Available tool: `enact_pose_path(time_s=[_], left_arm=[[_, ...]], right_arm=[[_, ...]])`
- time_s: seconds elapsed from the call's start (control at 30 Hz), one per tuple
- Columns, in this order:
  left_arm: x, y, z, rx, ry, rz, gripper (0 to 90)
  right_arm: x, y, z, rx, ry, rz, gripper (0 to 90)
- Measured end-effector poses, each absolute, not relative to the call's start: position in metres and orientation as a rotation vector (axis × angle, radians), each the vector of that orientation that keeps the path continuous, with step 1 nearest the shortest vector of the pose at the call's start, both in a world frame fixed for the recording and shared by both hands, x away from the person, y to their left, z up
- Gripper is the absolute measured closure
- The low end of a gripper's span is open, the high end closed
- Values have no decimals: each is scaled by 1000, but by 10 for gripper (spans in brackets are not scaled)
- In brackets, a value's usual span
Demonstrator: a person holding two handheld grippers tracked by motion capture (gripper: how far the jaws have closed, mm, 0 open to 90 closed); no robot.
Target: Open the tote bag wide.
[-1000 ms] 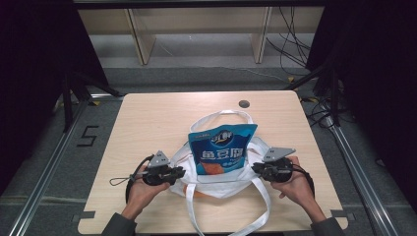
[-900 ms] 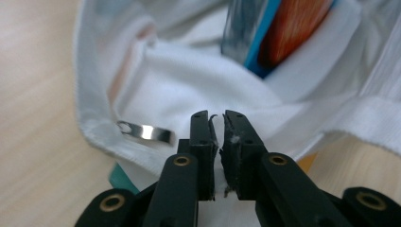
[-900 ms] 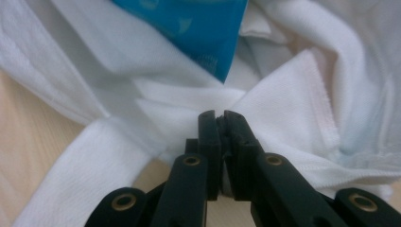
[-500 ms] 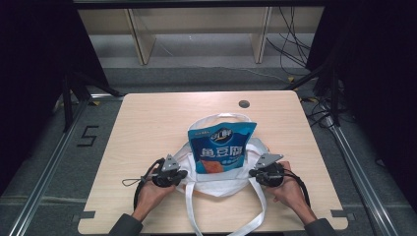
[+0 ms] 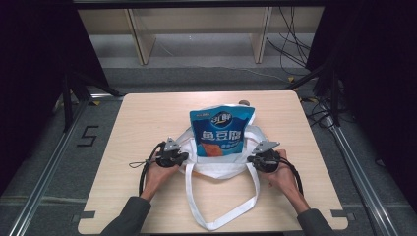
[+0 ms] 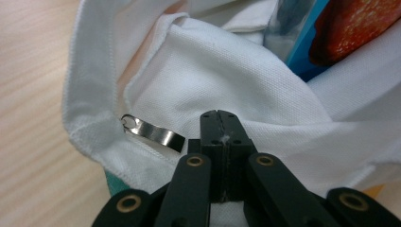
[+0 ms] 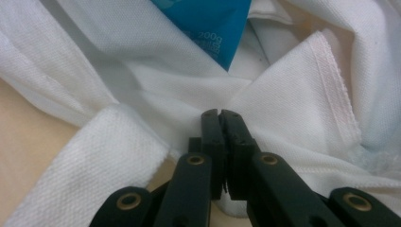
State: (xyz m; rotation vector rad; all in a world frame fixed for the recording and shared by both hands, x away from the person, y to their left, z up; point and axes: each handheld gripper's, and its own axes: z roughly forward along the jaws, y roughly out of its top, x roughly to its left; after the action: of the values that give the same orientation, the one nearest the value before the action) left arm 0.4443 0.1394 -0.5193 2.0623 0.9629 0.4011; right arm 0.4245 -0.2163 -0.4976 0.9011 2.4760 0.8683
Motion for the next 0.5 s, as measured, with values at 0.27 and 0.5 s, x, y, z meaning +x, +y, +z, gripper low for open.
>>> enact_pose_path(time_s=[0.27,0.5], left_arm=[[455,137,-520,2044,977,407,892],[454,139,-517,2026,971,395,839]], right_arm=[[438,-219,-499,944,2457,895,888],[437,-223,-498,973,2440,930,850]])
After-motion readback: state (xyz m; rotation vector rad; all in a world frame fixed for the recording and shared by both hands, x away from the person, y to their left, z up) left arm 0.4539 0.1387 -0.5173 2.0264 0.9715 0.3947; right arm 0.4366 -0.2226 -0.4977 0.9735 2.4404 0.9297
